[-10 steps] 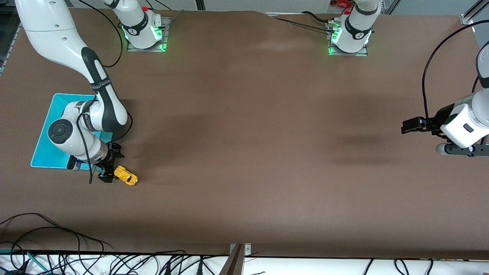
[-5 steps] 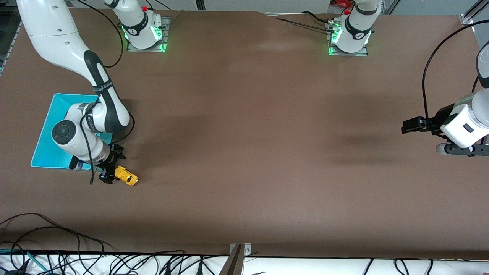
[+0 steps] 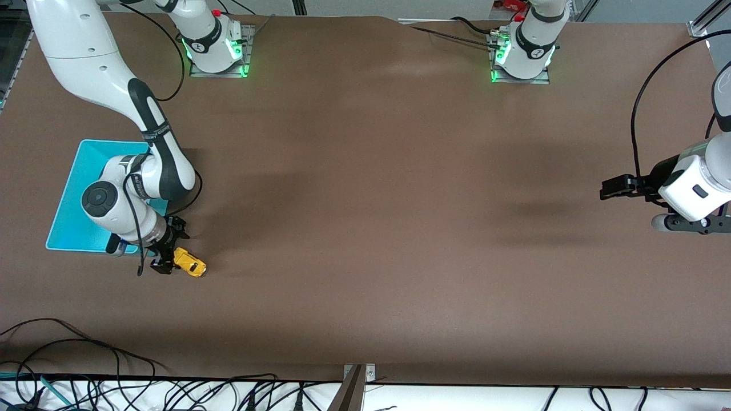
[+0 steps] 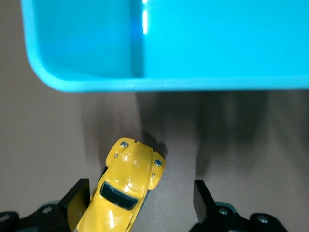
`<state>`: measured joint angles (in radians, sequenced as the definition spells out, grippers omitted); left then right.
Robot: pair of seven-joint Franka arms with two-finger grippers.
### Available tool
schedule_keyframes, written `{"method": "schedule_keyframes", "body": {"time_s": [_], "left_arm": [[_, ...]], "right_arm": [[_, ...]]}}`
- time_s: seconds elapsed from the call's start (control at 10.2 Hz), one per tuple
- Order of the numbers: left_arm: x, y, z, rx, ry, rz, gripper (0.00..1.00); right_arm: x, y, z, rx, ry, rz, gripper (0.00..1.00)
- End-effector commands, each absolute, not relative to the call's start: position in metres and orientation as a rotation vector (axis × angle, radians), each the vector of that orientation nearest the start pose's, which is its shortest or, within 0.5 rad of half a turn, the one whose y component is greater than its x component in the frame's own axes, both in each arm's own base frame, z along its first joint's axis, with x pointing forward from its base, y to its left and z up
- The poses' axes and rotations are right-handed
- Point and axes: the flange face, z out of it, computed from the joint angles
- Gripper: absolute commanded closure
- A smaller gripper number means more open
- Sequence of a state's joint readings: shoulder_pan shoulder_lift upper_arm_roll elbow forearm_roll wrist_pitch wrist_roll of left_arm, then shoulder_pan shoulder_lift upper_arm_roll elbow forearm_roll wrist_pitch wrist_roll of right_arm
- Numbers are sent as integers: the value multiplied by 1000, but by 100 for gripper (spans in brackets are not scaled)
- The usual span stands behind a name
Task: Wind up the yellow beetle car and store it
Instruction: 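Close the right gripper around the yellow car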
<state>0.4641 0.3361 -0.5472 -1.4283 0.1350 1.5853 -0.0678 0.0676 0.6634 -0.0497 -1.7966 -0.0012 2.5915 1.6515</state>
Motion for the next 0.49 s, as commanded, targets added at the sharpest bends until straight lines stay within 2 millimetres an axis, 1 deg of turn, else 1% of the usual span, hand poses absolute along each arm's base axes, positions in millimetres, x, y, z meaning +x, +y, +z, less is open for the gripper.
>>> {"method": "schedule_keyframes", "body": {"time_s": [0.0, 0.1, 0.29, 0.39], "left_arm": [[637, 12, 519, -3173, 52, 215, 0], [637, 12, 520, -3171, 55, 213, 0], [637, 12, 520, -3171, 55, 213, 0], [637, 12, 520, -3171, 55, 213, 0]], "right_arm": [[669, 14, 185, -2120, 2206, -192, 12], [669, 14, 186, -2119, 2205, -193, 22], [669, 14, 188, -2116, 2206, -195, 79], [670, 15, 192, -2123, 2195, -203, 89]]}}
